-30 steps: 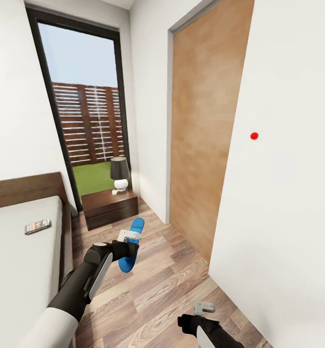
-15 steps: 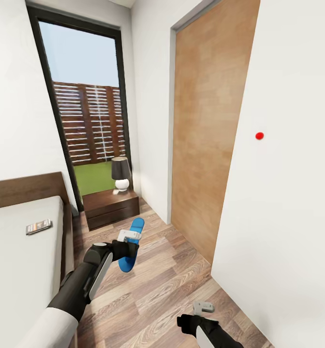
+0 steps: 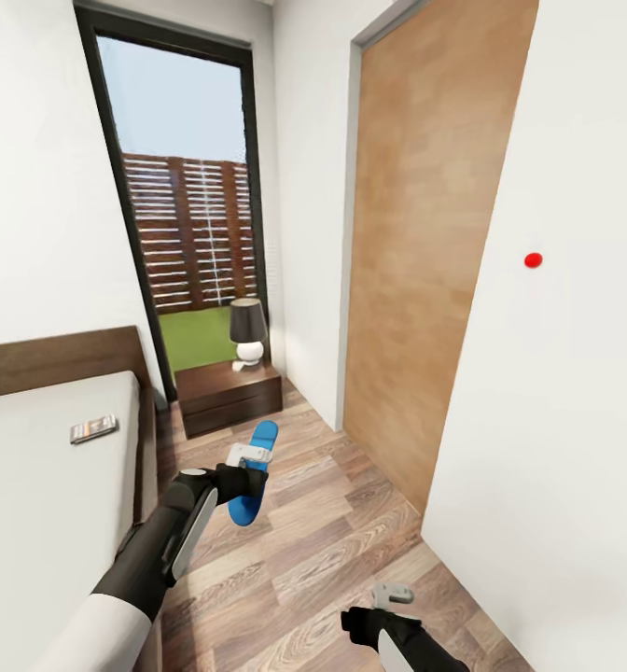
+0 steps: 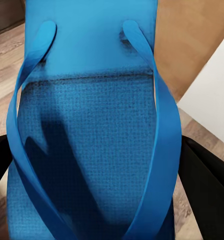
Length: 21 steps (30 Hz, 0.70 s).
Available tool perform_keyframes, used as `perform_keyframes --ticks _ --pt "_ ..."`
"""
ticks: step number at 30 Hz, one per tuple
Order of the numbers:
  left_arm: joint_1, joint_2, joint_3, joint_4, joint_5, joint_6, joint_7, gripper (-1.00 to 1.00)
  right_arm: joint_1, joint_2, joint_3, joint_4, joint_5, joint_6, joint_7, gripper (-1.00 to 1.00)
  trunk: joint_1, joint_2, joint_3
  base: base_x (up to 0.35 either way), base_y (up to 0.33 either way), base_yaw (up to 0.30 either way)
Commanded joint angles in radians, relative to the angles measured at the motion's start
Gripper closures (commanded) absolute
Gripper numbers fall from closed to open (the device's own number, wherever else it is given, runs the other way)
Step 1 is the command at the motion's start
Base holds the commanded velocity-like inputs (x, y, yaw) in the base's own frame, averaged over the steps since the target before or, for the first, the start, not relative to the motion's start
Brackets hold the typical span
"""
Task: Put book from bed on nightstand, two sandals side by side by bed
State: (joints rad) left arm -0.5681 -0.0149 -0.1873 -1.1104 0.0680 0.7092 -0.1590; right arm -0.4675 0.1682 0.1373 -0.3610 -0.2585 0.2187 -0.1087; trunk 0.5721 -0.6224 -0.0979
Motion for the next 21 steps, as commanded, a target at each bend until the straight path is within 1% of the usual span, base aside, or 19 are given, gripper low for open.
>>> perform_keyframes --ticks 1,8,15,21 --pt "-0.001 0.000 0.000 -0.001 0.007 0.006 0.002 1.00 0.000 -0.001 0.009 -0.003 -0.010 0.005 -0.008 -1.00 0.001 -0.002 -0.003 0.154 0.000 0.152" --pt "-0.001 0.000 0.000 -0.001 0.007 0.006 0.004 1.00 0.000 0.002 0.009 -0.003 -0.010 0.005 -0.008 -1.00 0.001 -0.002 -0.010 0.177 -0.001 0.123" --pt "-0.001 0.000 0.000 -0.001 0.007 0.006 0.011 1.00 0.000 0.003 0.009 -0.003 -0.010 0.005 -0.007 -1.00 0.001 -0.002 -0.012 0.175 -0.086 0.027" --pt "-0.001 0.000 0.000 -0.001 0.007 0.005 0.020 1.00 0.000 0.004 0.010 -0.003 -0.010 0.005 -0.006 -1.00 0.001 -0.002 -0.012 0.069 -0.044 0.006"
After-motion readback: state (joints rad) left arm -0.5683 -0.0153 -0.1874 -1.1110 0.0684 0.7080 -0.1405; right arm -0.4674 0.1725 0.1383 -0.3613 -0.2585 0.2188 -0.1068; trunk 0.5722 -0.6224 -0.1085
